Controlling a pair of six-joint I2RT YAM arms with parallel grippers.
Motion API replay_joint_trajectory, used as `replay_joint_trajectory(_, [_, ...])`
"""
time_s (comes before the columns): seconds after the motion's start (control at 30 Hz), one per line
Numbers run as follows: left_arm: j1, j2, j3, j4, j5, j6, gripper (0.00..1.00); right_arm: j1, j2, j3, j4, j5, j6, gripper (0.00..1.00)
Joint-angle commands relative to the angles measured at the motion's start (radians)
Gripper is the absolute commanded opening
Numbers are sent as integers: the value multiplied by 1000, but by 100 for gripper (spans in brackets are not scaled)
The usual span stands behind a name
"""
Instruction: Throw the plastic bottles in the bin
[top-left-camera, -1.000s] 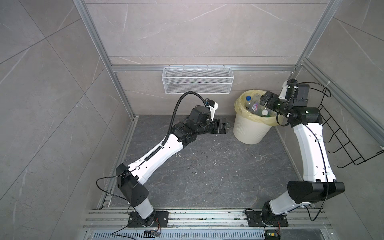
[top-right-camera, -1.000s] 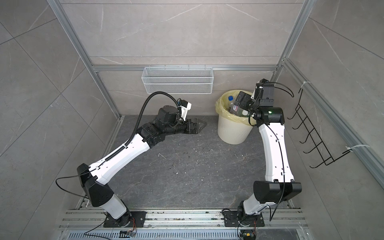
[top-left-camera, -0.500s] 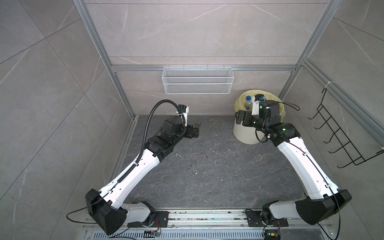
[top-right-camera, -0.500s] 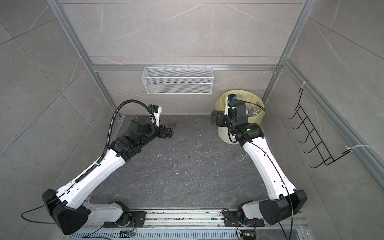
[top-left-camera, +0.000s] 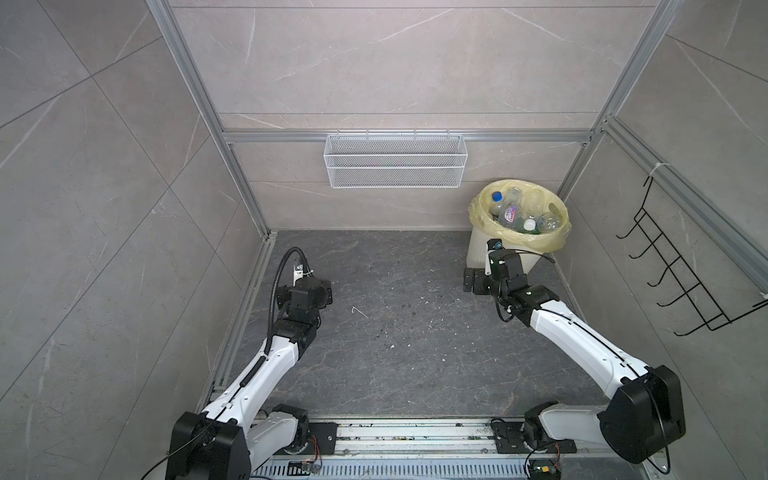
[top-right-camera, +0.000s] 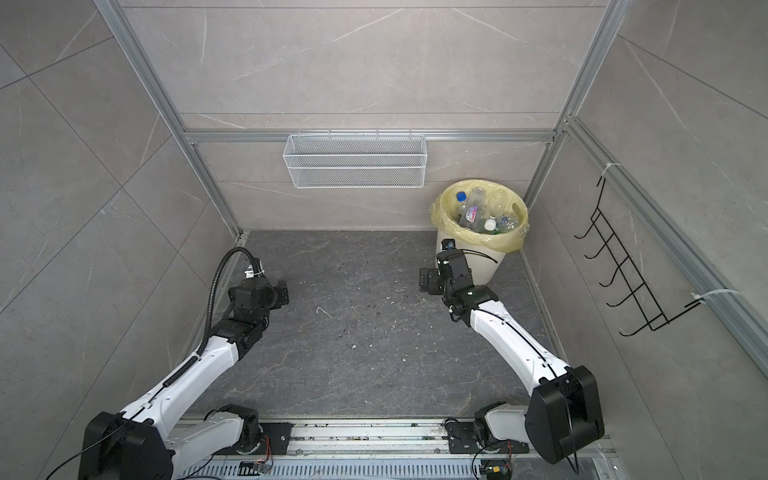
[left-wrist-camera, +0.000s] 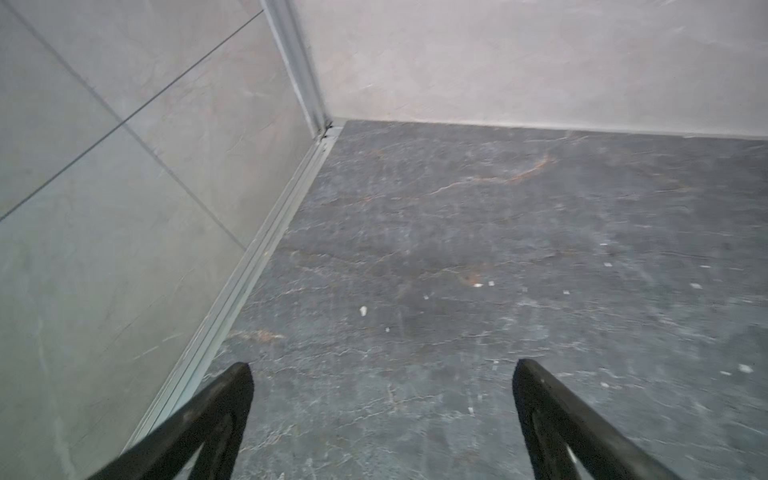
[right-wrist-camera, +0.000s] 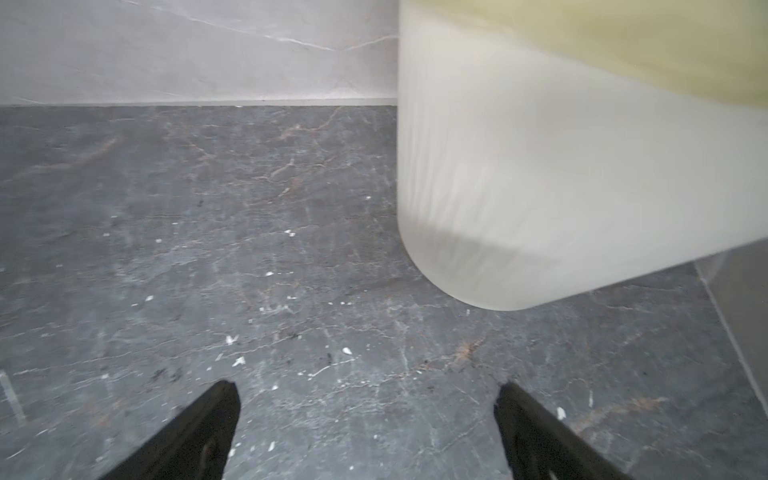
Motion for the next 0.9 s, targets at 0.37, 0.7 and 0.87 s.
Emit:
replay_joint_trajectory(0.37, [219, 319, -56, 325, 231, 26, 100, -1, -67, -352, 477, 521, -65, 100])
replay_joint_trajectory(0.7, [258, 363, -163, 570, 446, 108, 100, -21, -5, -555, 870, 528, -161, 100])
replay_joint_trajectory(0.87, [258, 364, -168, 580, 447, 109, 100, -26, 72, -601, 1021, 496, -197, 100])
